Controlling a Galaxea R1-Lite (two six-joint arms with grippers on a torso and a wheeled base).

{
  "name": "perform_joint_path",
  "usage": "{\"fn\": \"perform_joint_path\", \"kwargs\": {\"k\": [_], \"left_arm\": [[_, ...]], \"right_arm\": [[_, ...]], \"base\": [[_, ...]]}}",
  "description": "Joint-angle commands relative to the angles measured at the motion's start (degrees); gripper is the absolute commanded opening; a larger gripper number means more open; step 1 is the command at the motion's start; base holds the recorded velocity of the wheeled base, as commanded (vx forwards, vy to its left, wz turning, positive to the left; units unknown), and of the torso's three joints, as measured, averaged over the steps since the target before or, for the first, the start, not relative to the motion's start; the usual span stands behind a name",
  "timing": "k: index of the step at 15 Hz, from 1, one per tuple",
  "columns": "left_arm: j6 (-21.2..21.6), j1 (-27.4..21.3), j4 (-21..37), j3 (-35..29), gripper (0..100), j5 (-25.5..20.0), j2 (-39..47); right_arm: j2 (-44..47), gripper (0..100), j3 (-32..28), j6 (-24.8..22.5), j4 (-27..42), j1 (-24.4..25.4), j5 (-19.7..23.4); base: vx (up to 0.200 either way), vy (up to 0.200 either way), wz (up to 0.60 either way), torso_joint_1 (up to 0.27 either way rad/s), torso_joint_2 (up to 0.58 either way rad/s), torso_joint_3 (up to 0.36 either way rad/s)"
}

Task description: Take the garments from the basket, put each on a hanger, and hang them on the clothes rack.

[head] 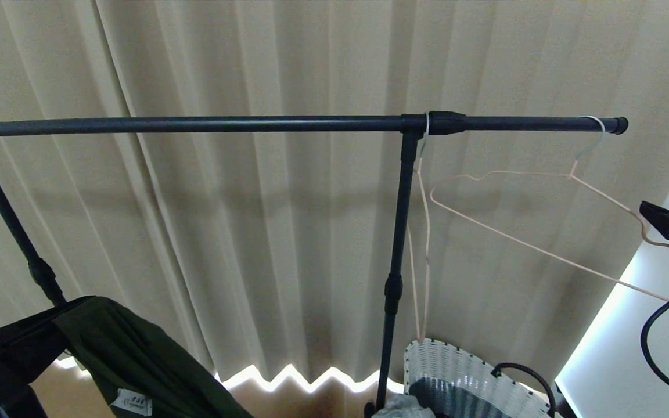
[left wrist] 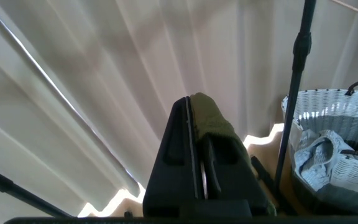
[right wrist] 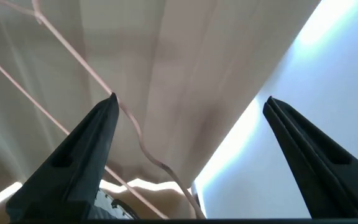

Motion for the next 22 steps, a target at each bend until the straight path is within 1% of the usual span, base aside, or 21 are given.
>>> {"fn": "perform_joint_path", "kwargs": {"k": [1,2,3,4,6,7,9,11,12,14,15,17,20,22], "left_arm": [[0.1,-0.1,0.0,0.0,0,0.0,0.0],[0.1,0.0,0.0,0.0,0,0.0,0.0],[0.1,-0.1,0.0,0.1,0,0.0,-0.1],[0.1,-0.1,0.0,0.1,0,0.0,-0.2],[0.1,-0.1,0.0,0.1,0,0.0,-0.2],[0.1,-0.1,0.0,0.2,0,0.0,-0.2],[0.1,-0.1,0.0,0.2,0,0.0,-0.2],[0.1,-0.6,0.0,0.2,0,0.0,-0.2],[0.1,-0.8,0.0,0.2,0,0.0,-0.2],[0.1,-1.3,0.0,0.2,0,0.0,-0.1],[0.1,-1.4,0.0,0.4,0,0.0,0.0],[0.0,-1.9,0.0,0.5,0,0.0,-0.1],[0.0,-1.9,0.0,0.5,0,0.0,-0.2],[0.0,-1.9,0.0,0.5,0,0.0,-0.2]], "right_arm": [[2.9,100,-0.9,0.0,-0.1,-0.1,1.1],[3.4,100,-1.2,-0.1,0.0,-0.1,1.9],[5.4,100,-2.6,-0.2,0.6,-0.1,7.6],[6.9,100,-3.7,-0.2,0.7,-0.1,10.2],[9.4,100,-5.4,-0.4,1.6,-0.1,11.7],[10.9,100,-6.5,-1.4,3.7,-0.1,12.7],[11.2,100,-6.2,-2.0,6.7,0.3,15.0],[10.5,100,-5.1,-2.0,8.7,1.1,16.2],[10.1,100,-4.9,-2.0,9.0,1.5,16.2],[6.5,100,-4.2,-1.8,12.2,5.6,16.2],[3.9,100,-4.8,-1.8,16.6,9.3,16.0],[2.3,100,-6.2,-1.5,21.8,12.7,15.7],[2.7,100,-7.1,-1.4,22.8,13.0,15.3],[4.1,100,-8.5,-1.4,22.6,12.7,10.0]], "base": [[0.0,0.0,0.0,0.0,0.0,0.0],[0.0,0.0,0.0,0.0,0.0,0.0],[0.0,0.0,0.0,0.0,0.0,0.0],[0.0,0.0,0.0,0.0,0.0,0.0],[0.0,0.0,0.0,0.0,0.0,0.0],[0.0,0.0,0.0,0.0,0.0,0.0],[0.0,0.0,0.0,0.0,0.0,0.0],[0.0,0.0,0.0,0.0,0.0,0.0],[0.0,0.0,0.0,0.0,0.0,0.0],[0.0,0.0,0.0,0.0,0.0,0.0],[0.0,0.0,0.0,0.0,0.0,0.0],[0.0,0.0,0.0,0.0,0.0,0.0],[0.0,0.0,0.0,0.0,0.0,0.0],[0.0,0.0,0.0,0.0,0.0,0.0]]}}
